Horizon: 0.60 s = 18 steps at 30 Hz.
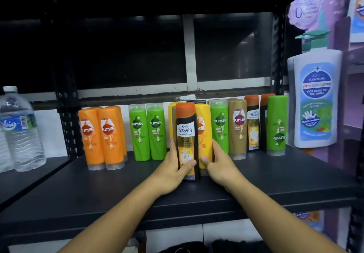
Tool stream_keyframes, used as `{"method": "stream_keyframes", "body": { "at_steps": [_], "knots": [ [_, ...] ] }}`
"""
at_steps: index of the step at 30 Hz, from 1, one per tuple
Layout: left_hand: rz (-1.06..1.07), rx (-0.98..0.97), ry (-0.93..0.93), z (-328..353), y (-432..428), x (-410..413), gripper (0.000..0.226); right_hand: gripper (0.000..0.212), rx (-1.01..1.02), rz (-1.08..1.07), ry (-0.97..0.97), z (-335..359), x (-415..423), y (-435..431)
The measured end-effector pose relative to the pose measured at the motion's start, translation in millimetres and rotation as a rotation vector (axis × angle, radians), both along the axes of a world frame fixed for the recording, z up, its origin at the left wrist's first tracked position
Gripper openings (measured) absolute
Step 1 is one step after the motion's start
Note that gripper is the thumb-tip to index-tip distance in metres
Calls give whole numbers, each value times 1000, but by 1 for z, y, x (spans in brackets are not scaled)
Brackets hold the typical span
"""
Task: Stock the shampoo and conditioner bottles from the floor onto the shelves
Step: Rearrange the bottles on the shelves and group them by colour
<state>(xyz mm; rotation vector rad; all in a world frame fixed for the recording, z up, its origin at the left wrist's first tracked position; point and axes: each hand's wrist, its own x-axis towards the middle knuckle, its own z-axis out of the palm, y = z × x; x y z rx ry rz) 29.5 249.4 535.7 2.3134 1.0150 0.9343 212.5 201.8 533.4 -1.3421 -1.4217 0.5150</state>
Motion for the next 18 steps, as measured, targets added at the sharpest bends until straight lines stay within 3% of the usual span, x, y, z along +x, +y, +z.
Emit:
{"method": "stream_keyframes", "body": {
  "at_steps": [6, 13, 18],
  "knots": [
    [120, -22, 515, 7, -16, -30, 98, 60, -140, -60, -394, 14, 30, -22],
    [209, -93, 624, -2, -15, -34, 84, 59, 218, -355, -782, 82, 68, -2],
    [204, -91, 648, 2, -20, -34, 80, 77, 120, -402, -1089, 129, 71, 20]
  ]
}}
